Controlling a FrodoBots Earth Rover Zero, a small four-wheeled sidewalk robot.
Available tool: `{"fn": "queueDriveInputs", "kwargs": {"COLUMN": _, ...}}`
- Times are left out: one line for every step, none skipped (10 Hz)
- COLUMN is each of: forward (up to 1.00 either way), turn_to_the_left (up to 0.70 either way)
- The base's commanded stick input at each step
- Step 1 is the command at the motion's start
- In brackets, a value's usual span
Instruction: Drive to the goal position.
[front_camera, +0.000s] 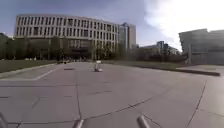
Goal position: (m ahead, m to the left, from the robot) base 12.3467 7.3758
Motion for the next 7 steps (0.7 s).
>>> {"fn": "queueDriveInputs", "kwargs": {"forward": 1.00, "turn_to_the_left": -0.27}}
{"fn": "queueDriveInputs", "kwargs": {"forward": 1.00, "turn_to_the_left": -0.27}}
{"fn": "queueDriveInputs", "kwargs": {"forward": 1.00, "turn_to_the_left": -0.27}}
{"fn": "queueDriveInputs", "kwargs": {"forward": 1.00, "turn_to_the_left": -0.27}}
{"fn": "queueDriveInputs", "kwargs": {"forward": 1.00, "turn_to_the_left": -0.27}}
{"fn": "queueDriveInputs", "kwargs": {"forward": 1.00, "turn_to_the_left": -0.21}}
{"fn": "queueDriveInputs", "kwargs": {"forward": 1.00, "turn_to_the_left": 0.00}}
